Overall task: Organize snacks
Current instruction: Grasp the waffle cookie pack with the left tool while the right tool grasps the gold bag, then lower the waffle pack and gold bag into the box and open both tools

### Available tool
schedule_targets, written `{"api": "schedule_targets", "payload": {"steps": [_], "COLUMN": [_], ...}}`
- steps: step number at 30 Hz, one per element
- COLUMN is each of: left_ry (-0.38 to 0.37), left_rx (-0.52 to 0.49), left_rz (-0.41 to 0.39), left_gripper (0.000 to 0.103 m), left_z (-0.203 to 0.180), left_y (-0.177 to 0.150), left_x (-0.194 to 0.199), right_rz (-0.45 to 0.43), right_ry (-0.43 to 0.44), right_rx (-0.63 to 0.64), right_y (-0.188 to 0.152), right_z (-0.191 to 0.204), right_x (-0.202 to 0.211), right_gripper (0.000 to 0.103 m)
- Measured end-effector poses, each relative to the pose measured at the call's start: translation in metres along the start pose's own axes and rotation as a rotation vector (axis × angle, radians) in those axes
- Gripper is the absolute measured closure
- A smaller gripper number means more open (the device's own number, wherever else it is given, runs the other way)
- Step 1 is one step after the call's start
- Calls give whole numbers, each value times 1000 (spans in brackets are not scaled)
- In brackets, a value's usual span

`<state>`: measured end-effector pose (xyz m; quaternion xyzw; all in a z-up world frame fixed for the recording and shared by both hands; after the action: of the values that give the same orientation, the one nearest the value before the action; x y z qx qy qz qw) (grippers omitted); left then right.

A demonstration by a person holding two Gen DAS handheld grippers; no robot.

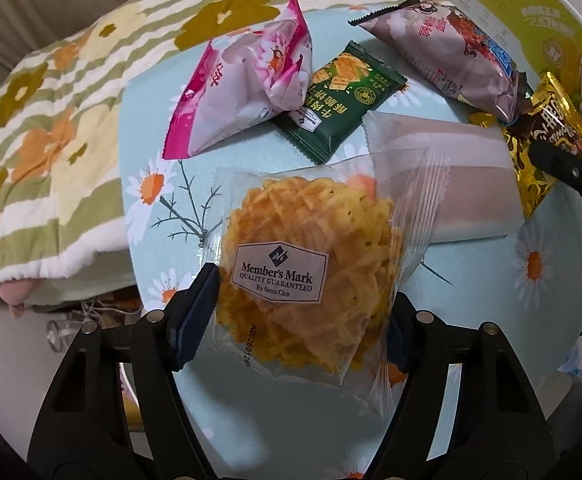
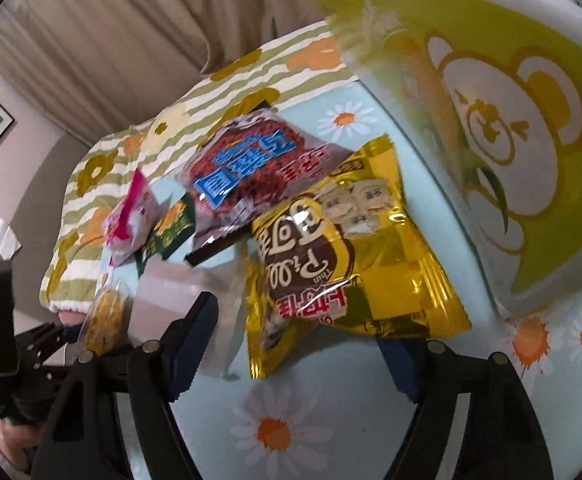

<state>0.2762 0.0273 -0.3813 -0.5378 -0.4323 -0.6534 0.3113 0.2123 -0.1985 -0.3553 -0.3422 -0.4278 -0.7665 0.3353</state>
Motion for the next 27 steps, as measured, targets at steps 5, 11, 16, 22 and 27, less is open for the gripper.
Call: {"api": "schedule_targets", "payload": {"steps": [5,11,16,22,27], "left_ry": [-14,-32,-46,-73,-95], "left_rx": [13,29,37,42,30], "left_rz": [-14,-37,-67,-125,-178], "left_gripper": [36,36,36,36,36], "left_z": [1,3,1,-5,-13], "left_y": [-2,-1,4,14,22], "left_x": [8,22,39,68,91], "right_rz": [-13,-3,1,-16,-57], "right_ry": [-20,-20,-21,-17,7], "right_rx": [10,24,16,32,62], "right_y": [7,9,6,10,14], "right_z": [-3,-4,-3,1,15], "right_x": [-5,-3,7,33,62], "right_gripper": [43,52,53,55,56]}}
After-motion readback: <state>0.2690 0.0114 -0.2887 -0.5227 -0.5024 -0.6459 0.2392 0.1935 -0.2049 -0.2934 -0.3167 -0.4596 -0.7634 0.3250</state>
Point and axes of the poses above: each gripper's, at about its wrist camera, not at the fingertips, and x roughly against the way its jaws point, z to its left, y to its top, the point moved 8 cm from there along -x, roughly the way its jaws point, and after that the axes turned 2 degrees about z, right-handed, at the moved point
